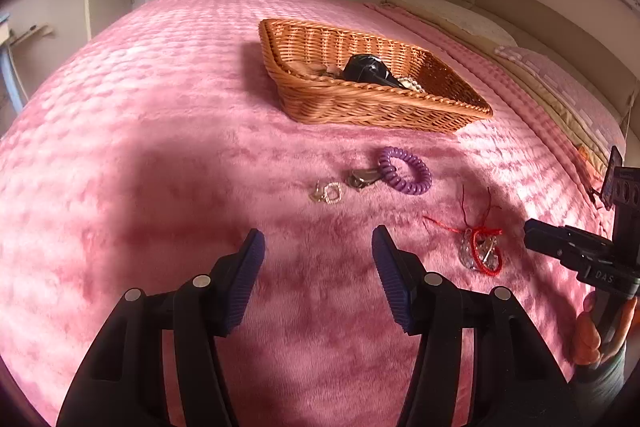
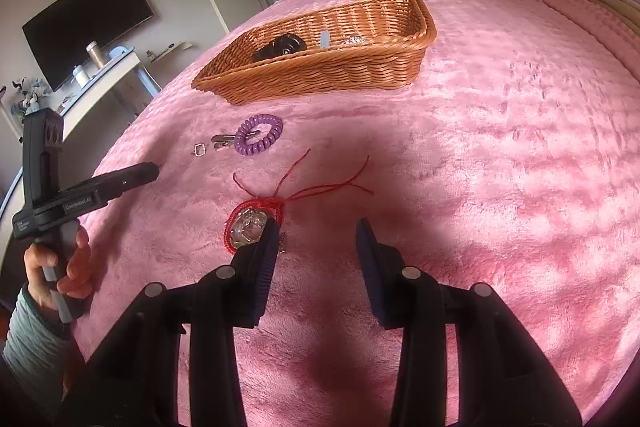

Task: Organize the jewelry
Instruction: 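Move left tool toward small silver charm while right tool approaches purple spiral hair tie, then grasp silver charm with left tool while right tool grasps purple spiral hair tie, then carry charm into basket with left tool while right tool drops purple hair tie there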

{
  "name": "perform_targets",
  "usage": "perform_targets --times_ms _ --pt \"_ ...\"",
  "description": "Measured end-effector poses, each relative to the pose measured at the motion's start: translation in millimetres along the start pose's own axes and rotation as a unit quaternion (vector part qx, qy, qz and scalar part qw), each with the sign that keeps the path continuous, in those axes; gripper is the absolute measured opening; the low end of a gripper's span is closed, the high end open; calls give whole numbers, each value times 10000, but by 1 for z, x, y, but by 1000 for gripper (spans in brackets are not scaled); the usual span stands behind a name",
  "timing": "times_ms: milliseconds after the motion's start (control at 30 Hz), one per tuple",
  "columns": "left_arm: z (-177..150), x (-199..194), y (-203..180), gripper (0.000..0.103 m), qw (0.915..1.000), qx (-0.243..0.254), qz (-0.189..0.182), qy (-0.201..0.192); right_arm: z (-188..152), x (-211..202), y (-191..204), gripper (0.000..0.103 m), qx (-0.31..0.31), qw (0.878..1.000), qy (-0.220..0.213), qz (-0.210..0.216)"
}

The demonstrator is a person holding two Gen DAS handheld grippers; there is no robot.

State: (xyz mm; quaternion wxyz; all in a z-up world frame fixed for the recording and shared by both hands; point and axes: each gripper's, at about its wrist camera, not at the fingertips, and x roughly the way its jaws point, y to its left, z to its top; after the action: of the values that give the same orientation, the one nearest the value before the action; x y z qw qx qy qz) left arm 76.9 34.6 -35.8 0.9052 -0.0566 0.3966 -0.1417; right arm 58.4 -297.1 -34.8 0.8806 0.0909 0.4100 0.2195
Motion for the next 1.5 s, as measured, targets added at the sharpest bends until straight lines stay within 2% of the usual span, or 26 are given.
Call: perform_targets --times_ms 100,200,300,367,433,500,600,633,700,733,767,800,933,1133,1333,1467,1500 --pt "13 22 -5 53 9998 93 -5 178 -1 1 5 37 -56 9999 128 57" --pt "22 40 -9 47 9994 160 82 289 0 0 13 37 -214 9997 122 -25" --pt "27 50 -5 39 9993 40 36 363 20 8 22 37 -283 9994 170 -68" --pt "26 53 -4 36 9991 73 74 400 42 27 35 37 -498 9981 329 -157" --pt "24 54 -4 25 9991 123 154 388 61 53 44 37 -641 9964 449 -319" --pt "24 54 -3 17 9991 111 127 383 76 80 47 37 -547 9960 655 -260" --pt "23 53 0 17 9994 77 51 342 90 108 50 37 -549 9945 725 -523" --pt "23 53 0 17 9994 75 38 329 91 114 50 35 -562 9940 751 -566" --pt "22 52 -1 16 9995 88 37 297 91 124 55 25 -692 9918 820 -690" --pt "22 52 -2 16 9996 95 34 281 90 124 60 14 -830 9905 772 -783" --pt "21 51 -2 15 9996 98 33 265 88 123 63 10 -928 9897 756 -790" --pt "21 51 -2 8 9996 96 17 249 87 121 66 10 -980 9890 736 -827" --pt "21 43 -4 8 9999 119 -68 102 82 111 66 9 -969 9902 651 -773" --pt "27 11 -9 8 9980 100 -497 -365 86 68 63 9 -878 9938 258 -627" --pt "65 -30 -33 8 9898 187 -1012 -984 122 16 53 9 -691 9948 -424 -619" --pt "100 -34 -40 8 9810 82 -1544 -1171 158 9 37 9 -547 9928 -695 -808" --pt "107 -31 -42 8 9801 64 -1579 -1199 166 11 31 9 -513 9922 -722 -875"
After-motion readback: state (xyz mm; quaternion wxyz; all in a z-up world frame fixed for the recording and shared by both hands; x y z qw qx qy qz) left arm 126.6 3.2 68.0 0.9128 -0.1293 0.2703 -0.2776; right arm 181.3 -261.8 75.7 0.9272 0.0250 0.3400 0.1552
